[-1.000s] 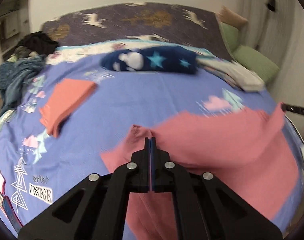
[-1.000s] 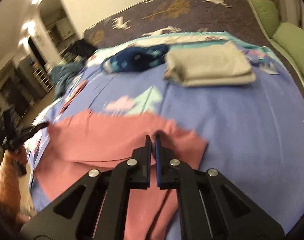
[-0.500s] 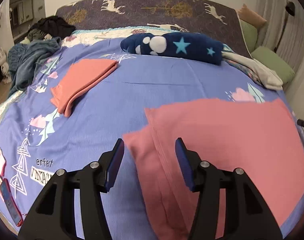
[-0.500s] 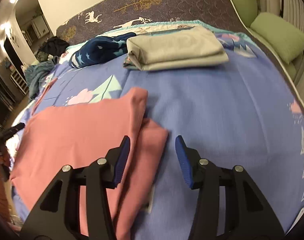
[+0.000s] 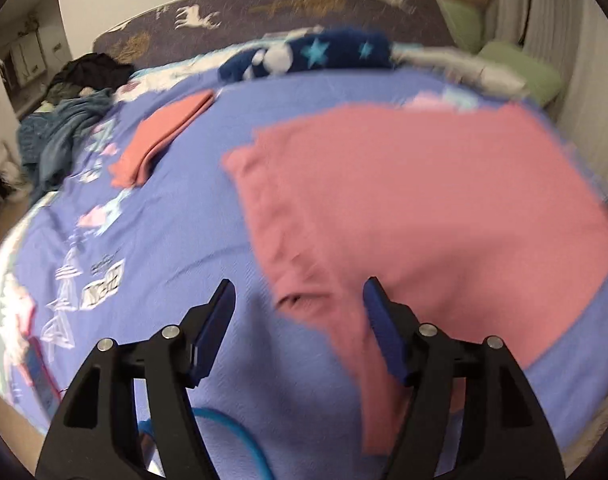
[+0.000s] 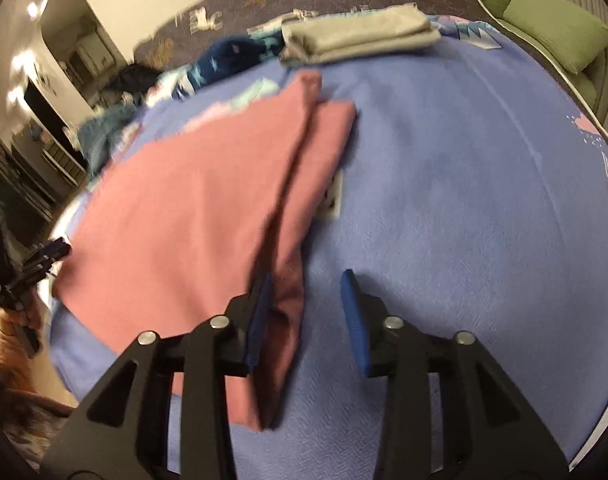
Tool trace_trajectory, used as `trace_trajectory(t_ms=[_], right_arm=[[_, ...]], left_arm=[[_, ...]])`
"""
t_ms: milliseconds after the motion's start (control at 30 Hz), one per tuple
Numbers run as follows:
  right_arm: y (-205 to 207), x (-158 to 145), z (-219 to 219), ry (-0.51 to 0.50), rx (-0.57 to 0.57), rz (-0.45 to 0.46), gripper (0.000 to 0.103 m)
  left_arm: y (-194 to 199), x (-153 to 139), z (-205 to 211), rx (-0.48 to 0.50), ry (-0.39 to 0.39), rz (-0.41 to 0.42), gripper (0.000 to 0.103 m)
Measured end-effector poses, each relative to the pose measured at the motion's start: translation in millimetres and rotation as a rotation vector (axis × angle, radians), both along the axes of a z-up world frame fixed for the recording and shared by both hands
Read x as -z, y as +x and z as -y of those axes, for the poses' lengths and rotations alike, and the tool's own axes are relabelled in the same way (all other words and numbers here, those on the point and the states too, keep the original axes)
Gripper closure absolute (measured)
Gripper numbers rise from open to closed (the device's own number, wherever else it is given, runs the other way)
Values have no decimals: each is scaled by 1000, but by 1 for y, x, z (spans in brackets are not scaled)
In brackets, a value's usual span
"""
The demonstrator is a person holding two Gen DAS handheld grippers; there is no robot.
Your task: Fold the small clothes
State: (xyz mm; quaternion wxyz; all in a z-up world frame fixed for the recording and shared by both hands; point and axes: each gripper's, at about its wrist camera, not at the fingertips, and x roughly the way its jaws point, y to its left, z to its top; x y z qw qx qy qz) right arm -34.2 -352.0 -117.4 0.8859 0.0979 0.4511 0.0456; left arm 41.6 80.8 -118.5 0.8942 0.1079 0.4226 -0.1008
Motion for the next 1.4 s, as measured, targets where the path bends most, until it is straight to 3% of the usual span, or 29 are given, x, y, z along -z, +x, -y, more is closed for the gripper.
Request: trace_trajectory(t_ms=[67, 200, 333, 400, 500, 567, 600, 633, 733, 833, 967, 1100, 1267, 1400], right_arm=[[-3, -3, 7, -102, 79, -5, 103], [-7, -18, 32, 33, 120, 29, 103], [23, -43, 25, 93, 34, 105, 97], [46, -42, 19, 98, 19, 96, 89], [80, -26, 6, 146, -15, 45, 84], [94, -11, -4, 65, -31, 22, 86], [98, -2, -8, 2, -26, 18, 89], [96, 3, -6, 19, -17, 39, 89], [85, -10, -3, 31, 21, 64, 89], [67, -29, -11, -30, 36, 112, 88], [41, -57, -44, -64, -69, 185, 88], [21, -72, -108, -84, -261, 220, 72], [-7, -56, -224, -114, -603, 201, 60], [-25, -42, -291, -191, -748, 211, 57]], left_arm=[[-2, 2, -11, -38, -60, 0, 34], [-9, -14, -21, -83, -132, 28, 36], [-9, -35, -15, -50, -203, 76, 36], [-9, -34, -5, -41, -193, 73, 36], [-2, -12, 3, -64, -101, 18, 36], [0, 6, 1, -96, -35, -12, 33], [-1, 4, -4, -105, -74, -7, 33], [-1, 1, -12, -125, -124, -16, 33], [-5, -8, -25, -136, -170, -1, 34], [-6, -17, -30, -137, -196, 18, 34], [-2, -28, -45, -165, -287, 49, 34], [0, -32, -53, -176, -319, 70, 34], [0, -33, -63, -167, -352, 71, 34], [-1, -32, -80, -183, -398, 68, 34]])
